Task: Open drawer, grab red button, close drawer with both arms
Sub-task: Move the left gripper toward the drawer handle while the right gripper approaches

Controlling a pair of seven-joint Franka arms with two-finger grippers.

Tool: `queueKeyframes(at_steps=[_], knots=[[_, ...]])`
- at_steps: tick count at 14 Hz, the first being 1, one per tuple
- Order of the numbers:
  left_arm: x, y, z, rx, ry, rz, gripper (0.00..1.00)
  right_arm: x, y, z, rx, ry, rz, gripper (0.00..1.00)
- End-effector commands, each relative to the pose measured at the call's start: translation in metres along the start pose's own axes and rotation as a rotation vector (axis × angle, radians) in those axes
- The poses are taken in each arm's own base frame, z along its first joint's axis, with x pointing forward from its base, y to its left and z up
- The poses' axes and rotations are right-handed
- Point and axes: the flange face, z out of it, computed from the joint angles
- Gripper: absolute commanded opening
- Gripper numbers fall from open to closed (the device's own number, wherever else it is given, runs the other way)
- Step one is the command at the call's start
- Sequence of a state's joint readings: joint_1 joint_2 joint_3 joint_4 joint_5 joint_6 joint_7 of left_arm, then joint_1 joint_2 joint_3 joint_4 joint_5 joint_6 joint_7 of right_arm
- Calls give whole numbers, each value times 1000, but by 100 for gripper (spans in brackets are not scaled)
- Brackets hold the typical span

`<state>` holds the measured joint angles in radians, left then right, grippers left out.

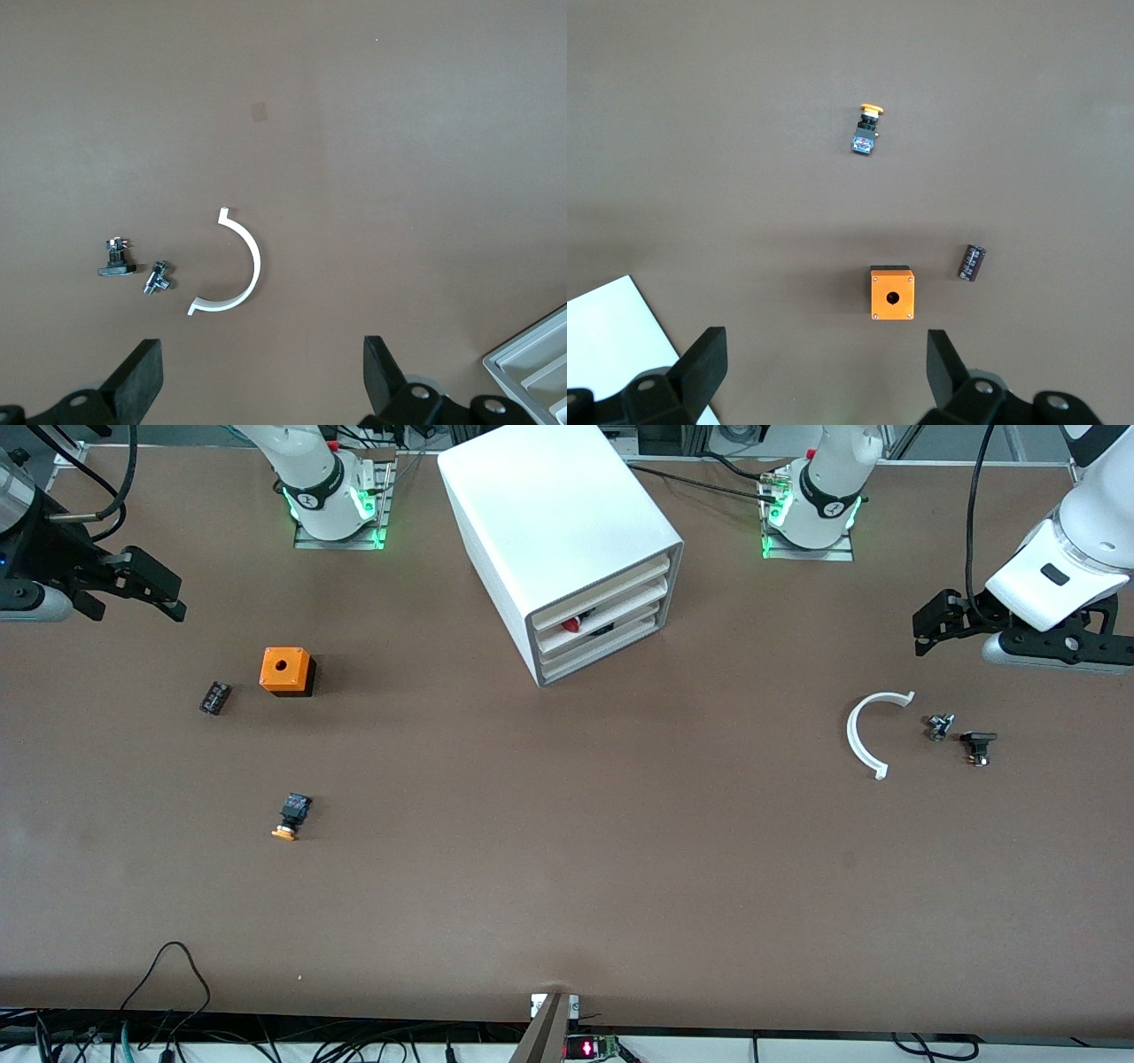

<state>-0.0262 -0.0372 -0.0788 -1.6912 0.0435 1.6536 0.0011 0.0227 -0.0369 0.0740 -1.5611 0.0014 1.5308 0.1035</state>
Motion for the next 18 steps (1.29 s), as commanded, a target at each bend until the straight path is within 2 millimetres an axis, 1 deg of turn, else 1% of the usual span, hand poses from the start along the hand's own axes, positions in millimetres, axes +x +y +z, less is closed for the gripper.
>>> queueKeyframes(at_steps=[1,2,4,6,7,9,10,12,13,14,15,16,17,18], knots=[[-5,1,-9,-15,-1,-1,100,0,-2,-8,-12,-3,52,100],[-5,1,-10,-15,0,-1,100,0,-1,-15,-23,14,58,100],[-5,1,-10,-15,0,-4,100,-1,3,-10,-66,5,68,100],[-3,1,-6,-19,-6,-2,100,0,-3,7,-93,-17,53,100],[-3,3,-4,-20,-15,3,100,1,-4,11,-100,-22,48,100],[-8,13,0,-33,-65,19,100,10,-9,26,-95,-43,0,100],[-12,31,1,-46,-92,48,100,12,-11,32,-93,-57,-19,100],[-18,83,6,-78,-131,134,100,24,-17,55,-93,-92,-17,100],[-20,105,9,-78,-139,177,100,29,-20,62,-92,-93,-21,100],[-19,117,15,-79,-151,200,100,36,-22,70,-90,-86,-24,100],[-19,123,18,-90,-160,209,100,39,-22,72,-88,-80,-25,100],[-18,136,27,-150,-187,223,100,44,-22,82,-90,-90,-21,100],[-13,145,39,-226,-218,222,100,46,-23,87,-89,-96,-10,100],[-6,150,55,-301,-254,212,100,51,-23,96,-91,-108,23,100]])
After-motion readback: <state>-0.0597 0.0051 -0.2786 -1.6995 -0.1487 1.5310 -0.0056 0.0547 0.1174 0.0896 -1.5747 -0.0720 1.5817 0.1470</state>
